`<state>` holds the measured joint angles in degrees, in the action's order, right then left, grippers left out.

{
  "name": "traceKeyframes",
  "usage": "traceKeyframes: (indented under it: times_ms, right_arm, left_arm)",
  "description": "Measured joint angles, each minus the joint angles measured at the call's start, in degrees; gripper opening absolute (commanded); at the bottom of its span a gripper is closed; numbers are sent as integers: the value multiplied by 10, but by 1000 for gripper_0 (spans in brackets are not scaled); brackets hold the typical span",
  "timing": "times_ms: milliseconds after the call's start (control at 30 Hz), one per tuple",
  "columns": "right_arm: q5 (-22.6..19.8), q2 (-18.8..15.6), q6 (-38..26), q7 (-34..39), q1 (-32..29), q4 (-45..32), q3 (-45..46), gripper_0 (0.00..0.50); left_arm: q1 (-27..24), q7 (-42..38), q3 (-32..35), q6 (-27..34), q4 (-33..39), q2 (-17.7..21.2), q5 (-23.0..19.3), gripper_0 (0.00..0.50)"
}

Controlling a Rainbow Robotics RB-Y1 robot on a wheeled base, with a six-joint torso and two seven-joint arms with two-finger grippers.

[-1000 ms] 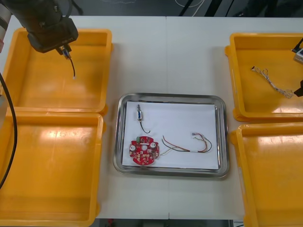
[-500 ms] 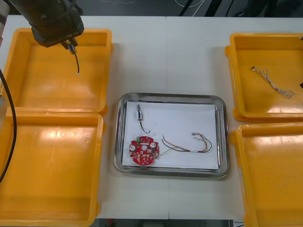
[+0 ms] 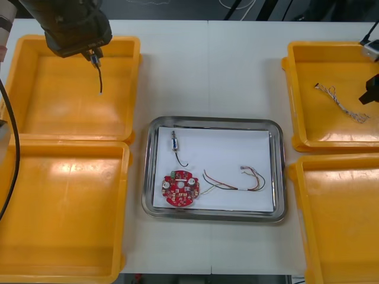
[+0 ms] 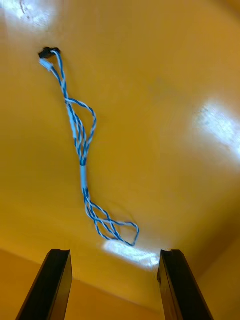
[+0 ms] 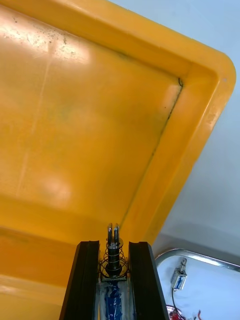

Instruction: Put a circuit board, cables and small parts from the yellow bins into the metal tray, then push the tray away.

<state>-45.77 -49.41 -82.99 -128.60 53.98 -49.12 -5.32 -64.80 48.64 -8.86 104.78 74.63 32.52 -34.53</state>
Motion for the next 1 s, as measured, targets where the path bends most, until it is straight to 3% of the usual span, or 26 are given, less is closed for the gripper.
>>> traceKeyframes:
  times_ms: [267,567,1000]
  right_arm:
    - [64,56,18,0,0,1,0,500]
    - [66,70,76,0,0,39,0,500]
    - [55,70,103,0,0,71,0,500]
  left_arm:
    - [0,0,-25,0,28,-19,-4,0]
    - [0,0,-46,0,60,-27,-36,0]
    - [3,0,-63,0,65,-27,-42,0]
